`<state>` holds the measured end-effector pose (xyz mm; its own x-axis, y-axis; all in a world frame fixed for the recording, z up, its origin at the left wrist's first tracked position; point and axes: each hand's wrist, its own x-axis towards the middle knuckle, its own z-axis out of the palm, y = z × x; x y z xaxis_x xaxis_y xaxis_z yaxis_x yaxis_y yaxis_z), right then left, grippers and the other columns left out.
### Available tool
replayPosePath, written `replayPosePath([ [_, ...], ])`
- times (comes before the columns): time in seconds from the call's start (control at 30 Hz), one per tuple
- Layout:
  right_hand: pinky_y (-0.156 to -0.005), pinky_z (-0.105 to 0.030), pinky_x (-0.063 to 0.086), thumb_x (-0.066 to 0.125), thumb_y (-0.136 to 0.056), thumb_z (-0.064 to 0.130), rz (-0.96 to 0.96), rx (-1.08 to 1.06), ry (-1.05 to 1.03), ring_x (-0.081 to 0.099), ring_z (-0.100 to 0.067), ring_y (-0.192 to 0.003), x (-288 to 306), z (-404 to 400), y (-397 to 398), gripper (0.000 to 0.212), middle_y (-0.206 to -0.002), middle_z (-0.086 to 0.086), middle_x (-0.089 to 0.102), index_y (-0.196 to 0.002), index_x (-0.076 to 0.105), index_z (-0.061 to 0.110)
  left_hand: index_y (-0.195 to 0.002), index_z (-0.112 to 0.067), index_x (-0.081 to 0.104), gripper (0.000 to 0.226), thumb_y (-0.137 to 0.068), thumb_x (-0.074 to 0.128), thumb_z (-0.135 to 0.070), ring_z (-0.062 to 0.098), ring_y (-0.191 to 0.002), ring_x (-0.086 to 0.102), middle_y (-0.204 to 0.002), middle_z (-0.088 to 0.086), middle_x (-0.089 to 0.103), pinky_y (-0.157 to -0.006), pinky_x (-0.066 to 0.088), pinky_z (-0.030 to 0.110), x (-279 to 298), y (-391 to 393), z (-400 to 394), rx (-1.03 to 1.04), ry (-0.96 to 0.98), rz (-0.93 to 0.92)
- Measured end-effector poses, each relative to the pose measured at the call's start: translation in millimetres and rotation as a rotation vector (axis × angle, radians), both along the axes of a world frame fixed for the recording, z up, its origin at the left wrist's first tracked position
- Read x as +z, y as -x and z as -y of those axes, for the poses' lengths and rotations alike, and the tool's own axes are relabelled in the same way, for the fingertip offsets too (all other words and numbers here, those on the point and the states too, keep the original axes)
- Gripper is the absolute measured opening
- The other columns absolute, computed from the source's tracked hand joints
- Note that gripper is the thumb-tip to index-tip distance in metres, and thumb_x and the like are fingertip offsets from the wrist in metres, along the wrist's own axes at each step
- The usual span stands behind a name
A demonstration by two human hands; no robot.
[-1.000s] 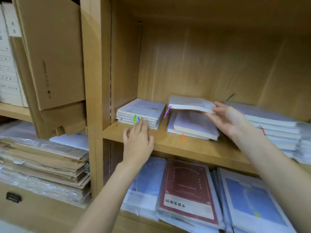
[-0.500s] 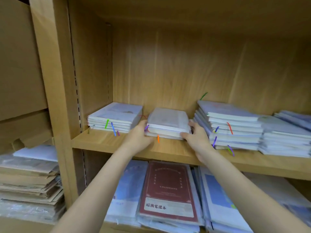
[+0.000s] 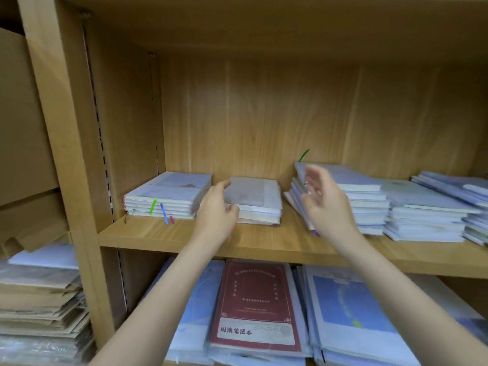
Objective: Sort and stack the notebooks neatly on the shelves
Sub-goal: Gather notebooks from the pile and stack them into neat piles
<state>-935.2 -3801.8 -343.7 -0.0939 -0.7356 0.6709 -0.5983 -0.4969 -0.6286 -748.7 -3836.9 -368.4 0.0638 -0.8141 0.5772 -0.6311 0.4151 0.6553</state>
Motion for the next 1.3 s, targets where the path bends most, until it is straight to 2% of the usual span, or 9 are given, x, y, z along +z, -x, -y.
replayPosePath([
  [0.1, -0.100, -0.028, 0.034, 0.053, -0.088, -0.001, -0.072, -0.176, 0.072, 0.050, -0.022, -0.118, 21.5, -2.9, 42.2, 0.039, -0.125, -0.010, 0.056, -0.127, 0.051, 0.005, -0.137, -0.007, 0.041, 0.050, -0.088, 0.049, 0.001, 0.020, -0.129, 0.043, -0.138, 0.008, 0.047, -0.101, 0.030, 0.021, 8.0, 28.6, 2.6, -0.122, -0.037, -0.018],
  [0.2, -0.097, -0.035, 0.034, 0.054, -0.093, 0.022, -0.118, -0.396, -0.142, 0.048, -0.034, -0.119, 31.3, 12.0, 89.2, 0.038, -0.126, -0.019, 0.055, -0.125, 0.053, 0.001, -0.132, 0.001, 0.044, 0.042, -0.090, 0.046, 0.004, 0.026, -0.126, 0.047, -0.134, 0.015, 0.050, -0.107, 0.035, 0.032, 16.1, 61.2, 5.3, -0.268, -0.181, -0.214],
  [0.33, -0.065, -0.032, 0.040, 0.048, -0.092, 0.048, 0.124, -0.321, -0.485, 0.051, -0.025, -0.079, 37.0, 20.9, 127.6, 0.057, -0.089, -0.012, 0.055, -0.114, 0.055, -0.004, -0.119, -0.003, 0.050, 0.025, -0.100, 0.040, -0.016, 0.016, -0.107, 0.053, -0.107, 0.007, 0.059, -0.091, 0.043, 0.023, 32.9, 101.7, -7.6, -0.497, -0.502, -0.529],
  [0.43, -0.058, -0.029, 0.034, 0.050, -0.093, 0.042, 0.106, -0.257, -0.527, 0.046, -0.023, -0.065, 42.2, 21.9, 132.0, 0.038, -0.076, -0.008, 0.050, -0.092, 0.053, 0.004, -0.109, -0.015, 0.050, 0.018, -0.101, 0.035, -0.024, 0.011, -0.102, 0.051, -0.100, -0.004, 0.056, -0.091, 0.039, 0.021, 43.3, 121.2, -10.0, -0.585, -0.612, -0.575],
  [0.57, -0.078, -0.024, 0.030, 0.043, -0.096, 0.044, 0.003, -0.278, -0.607, 0.049, -0.031, -0.115, 46.4, 22.9, 130.5, 0.056, -0.125, -0.015, 0.052, -0.125, 0.048, -0.004, -0.127, -0.007, 0.049, 0.037, -0.100, 0.037, -0.030, 0.014, -0.116, 0.049, -0.126, 0.003, 0.054, -0.100, 0.035, 0.026, 49.3, 126.3, -5.4, -0.580, -0.674, -0.567],
  [0.7, -0.091, -0.032, 0.040, 0.050, -0.093, 0.041, 0.121, -0.194, -0.642, 0.044, -0.030, -0.125, 46.5, 22.1, 134.4, 0.067, -0.141, -0.013, 0.040, -0.142, 0.029, 0.001, -0.128, -0.004, 0.046, 0.043, -0.098, 0.041, -0.034, 0.021, -0.122, 0.046, -0.121, 0.008, 0.051, -0.103, 0.034, 0.031, 54.1, 124.7, -1.5, -0.568, -0.732, -0.595],
  [0.83, -0.063, -0.031, 0.039, 0.052, -0.093, 0.033, 0.132, -0.129, -0.672, 0.051, -0.026, -0.083, 49.7, 21.5, 127.5, 0.048, -0.099, -0.012, 0.051, -0.126, 0.037, 0.002, -0.090, -0.017, 0.052, 0.017, -0.096, 0.043, -0.031, 0.017, -0.070, 0.046, -0.083, 0.002, 0.050, -0.068, 0.041, 0.031, 52.9, 124.3, -0.5, -0.464, -0.776, -0.583],
  [1.03, -0.048, -0.026, 0.036, 0.051, -0.094, 0.019, 0.294, -0.061, -0.631, 0.043, -0.018, -0.055, 43.9, 20.1, 126.6, 0.027, -0.072, -0.007, 0.046, -0.113, 0.037, 0.007, -0.088, -0.013, 0.056, 0.018, -0.097, 0.045, -0.024, 0.022, -0.077, 0.052, -0.085, 0.007, 0.056, -0.070, 0.047, 0.030, 45.5, 123.4, 0.1, -0.466, -0.737, -0.681],
  [1.3, -0.047, -0.024, 0.035, 0.051, -0.092, 0.013, 0.361, -0.079, -0.584, 0.045, -0.017, -0.058, 41.8, 22.4, 133.1, 0.023, -0.074, -0.006, 0.045, -0.111, 0.039, 0.007, -0.116, -0.003, 0.055, 0.032, -0.096, 0.043, -0.025, 0.010, -0.064, 0.055, -0.084, 0.003, 0.058, -0.045, 0.042, 0.014, 45.4, 141.7, -7.2, -0.435, -0.595, -0.631],
])
